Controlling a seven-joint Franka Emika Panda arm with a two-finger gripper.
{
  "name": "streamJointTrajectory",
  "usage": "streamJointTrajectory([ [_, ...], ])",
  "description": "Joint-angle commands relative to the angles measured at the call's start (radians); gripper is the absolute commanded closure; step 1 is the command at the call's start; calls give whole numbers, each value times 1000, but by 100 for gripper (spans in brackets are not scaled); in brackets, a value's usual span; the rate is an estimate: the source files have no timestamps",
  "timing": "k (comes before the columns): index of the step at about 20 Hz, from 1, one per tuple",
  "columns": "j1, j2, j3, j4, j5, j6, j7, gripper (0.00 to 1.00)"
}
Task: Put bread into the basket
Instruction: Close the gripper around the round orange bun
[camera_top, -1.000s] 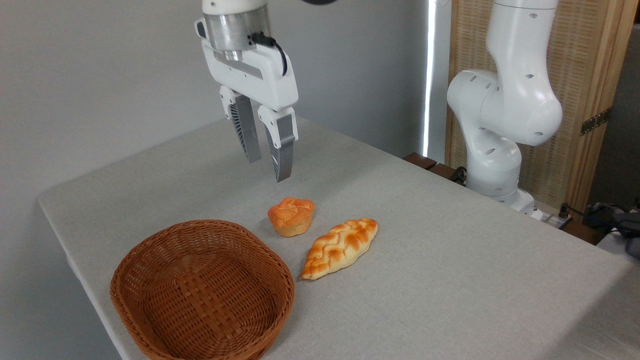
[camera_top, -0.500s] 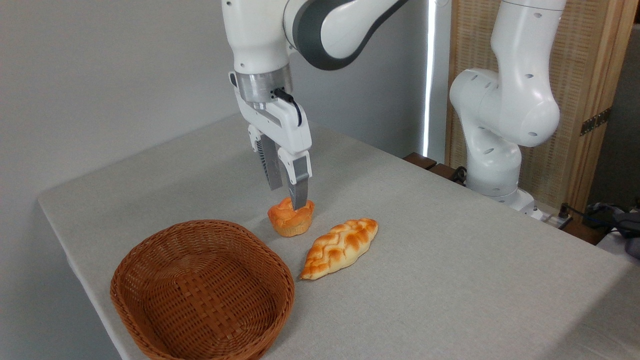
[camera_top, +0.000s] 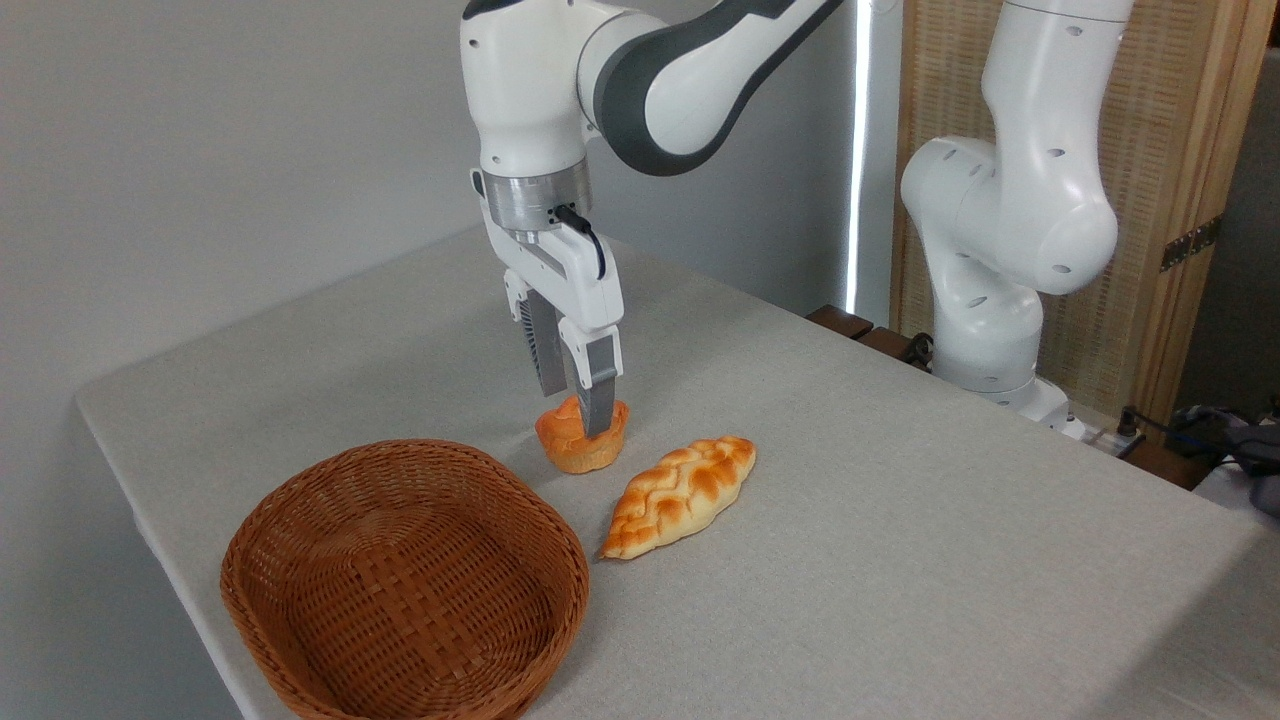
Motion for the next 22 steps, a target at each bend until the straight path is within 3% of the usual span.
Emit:
streamJointTrajectory([
  [1,-12,-8,8,-13,-18,22,-3,0],
  [9,-24,30,2,-39,-17,67,-3,0],
  [10,-24,30,2,-40,-17,76,-3,9],
  [12,-27,30,2,-40,-18,84,-3,54],
  [13,-27,30,0,-40,-18,84,-2,59],
  [22,-27,29,2,-40,-18,81,37,59],
])
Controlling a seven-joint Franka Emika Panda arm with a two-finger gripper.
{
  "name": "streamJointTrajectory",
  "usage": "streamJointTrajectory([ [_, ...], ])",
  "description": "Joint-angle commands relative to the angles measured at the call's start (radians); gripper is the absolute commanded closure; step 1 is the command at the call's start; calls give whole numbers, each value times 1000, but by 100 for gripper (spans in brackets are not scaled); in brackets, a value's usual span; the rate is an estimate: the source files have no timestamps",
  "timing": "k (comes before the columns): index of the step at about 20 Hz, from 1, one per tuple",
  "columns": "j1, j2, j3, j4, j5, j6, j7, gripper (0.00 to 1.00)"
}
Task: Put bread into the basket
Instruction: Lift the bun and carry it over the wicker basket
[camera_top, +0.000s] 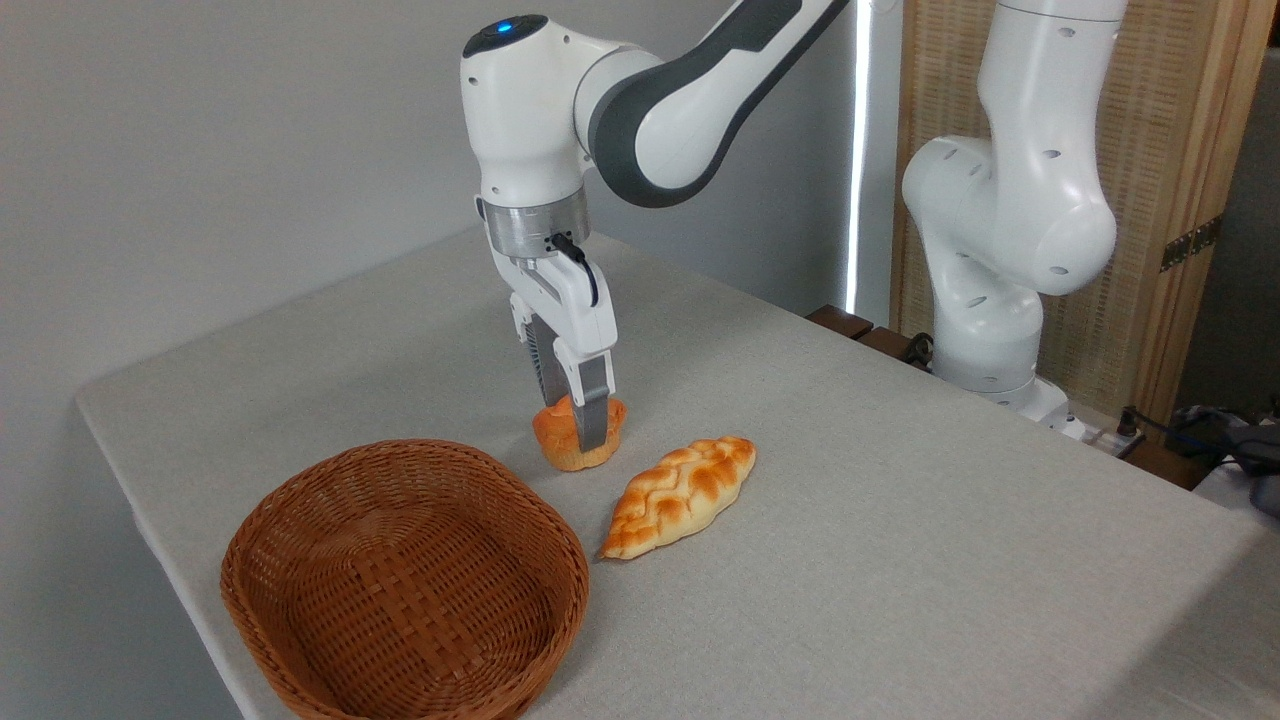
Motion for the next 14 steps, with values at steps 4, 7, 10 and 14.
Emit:
streamJointTrajectory([
  [4,-6,-15,3,-12,-18,18,19,61],
  [7,-4,-35,3,-4,-20,6,20,65],
  [10,-1,-36,5,84,-29,-107,16,65],
  [14,26,56,55,351,-112,-228,16,65],
])
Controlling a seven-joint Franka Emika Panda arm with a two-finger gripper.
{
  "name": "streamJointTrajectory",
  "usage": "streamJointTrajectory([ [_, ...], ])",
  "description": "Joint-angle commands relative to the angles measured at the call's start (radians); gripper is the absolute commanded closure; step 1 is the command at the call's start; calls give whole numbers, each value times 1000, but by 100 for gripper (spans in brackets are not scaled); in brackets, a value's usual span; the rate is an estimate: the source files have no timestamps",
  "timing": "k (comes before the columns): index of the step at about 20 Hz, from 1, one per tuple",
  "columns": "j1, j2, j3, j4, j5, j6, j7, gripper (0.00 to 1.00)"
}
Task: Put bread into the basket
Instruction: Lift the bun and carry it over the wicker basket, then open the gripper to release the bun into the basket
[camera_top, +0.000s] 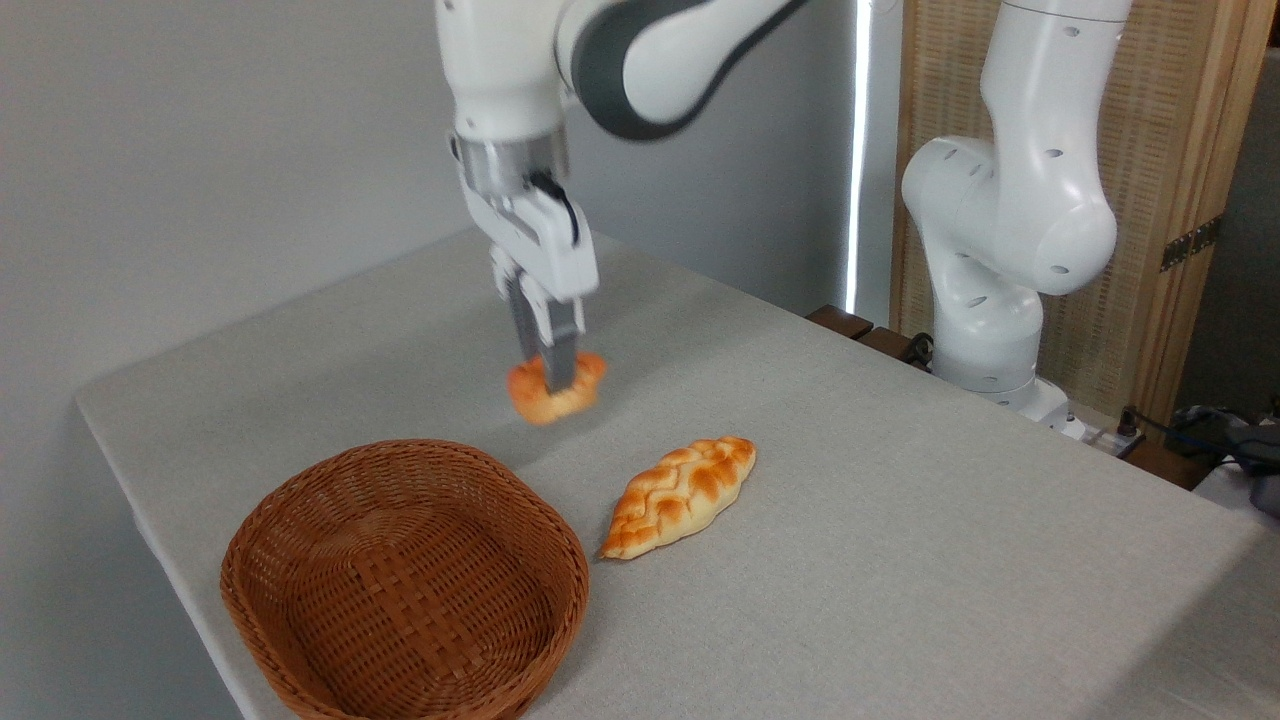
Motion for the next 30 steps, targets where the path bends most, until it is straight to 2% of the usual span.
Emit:
streamJointTrajectory([
  [1,19,111,54,243,-97,-71,15,64],
  [2,21,145,66,292,-117,-71,15,65],
  [6,57,257,77,421,-123,-34,34,63],
  [10,60,312,77,428,-120,125,83,63],
  [12,60,331,77,428,-115,149,95,62],
  [13,59,335,77,428,-112,149,96,58],
  [15,60,338,75,423,-108,149,103,30],
  [16,59,345,75,423,-108,149,104,21],
  [19,59,354,75,420,-108,147,106,2],
  [26,60,355,75,418,-108,142,146,0],
  [30,60,343,75,420,-108,126,129,0],
])
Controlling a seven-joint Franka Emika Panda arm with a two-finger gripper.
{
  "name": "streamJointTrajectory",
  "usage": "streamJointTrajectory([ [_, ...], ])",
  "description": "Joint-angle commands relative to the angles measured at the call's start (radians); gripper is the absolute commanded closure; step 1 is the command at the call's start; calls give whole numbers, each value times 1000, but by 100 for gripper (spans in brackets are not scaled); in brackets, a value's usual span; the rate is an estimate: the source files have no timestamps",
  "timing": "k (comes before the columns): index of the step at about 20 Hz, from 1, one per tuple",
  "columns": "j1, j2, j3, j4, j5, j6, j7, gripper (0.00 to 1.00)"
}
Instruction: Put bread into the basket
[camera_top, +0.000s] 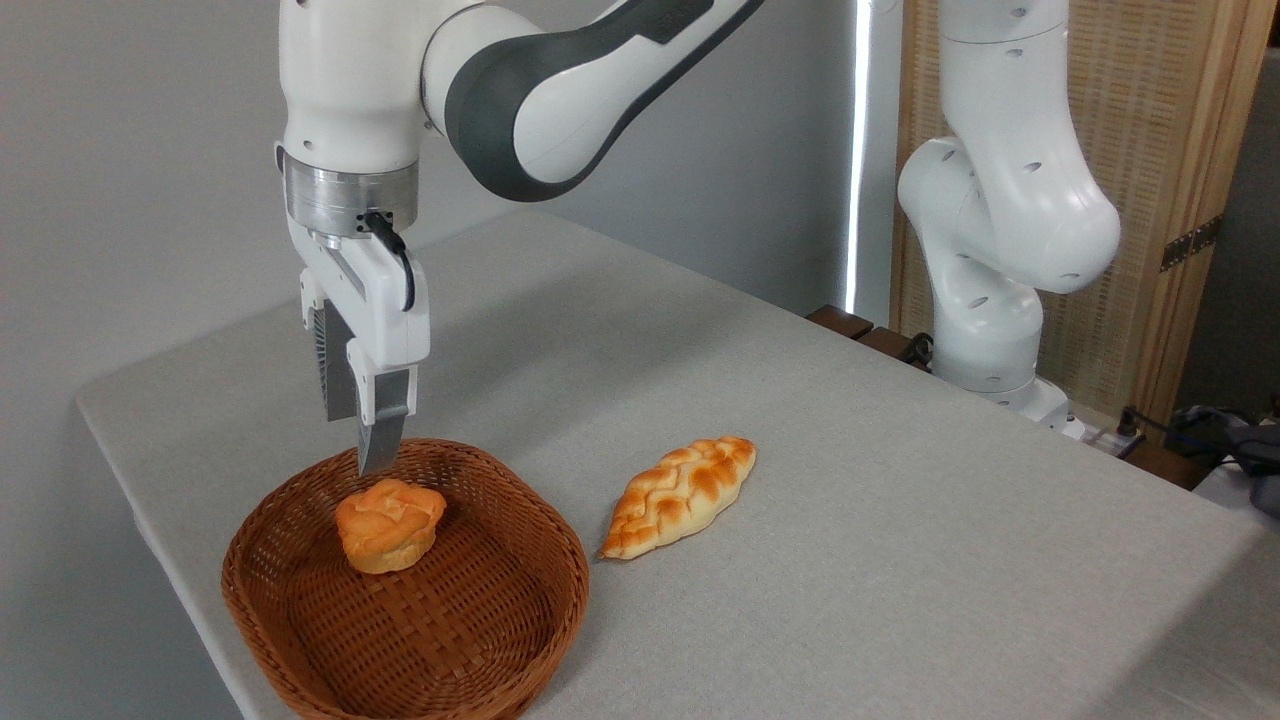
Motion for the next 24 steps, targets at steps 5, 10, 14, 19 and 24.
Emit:
streamJointTrajectory([
  [5,1,-119,7,49,84,-352,-62,0],
  [10,70,-110,-5,192,158,-557,-120,0],
  [14,94,-118,-5,212,161,-609,-117,0],
  [19,142,-121,-33,212,158,-611,-111,0],
  [24,182,-119,-85,206,159,-609,-110,0],
])
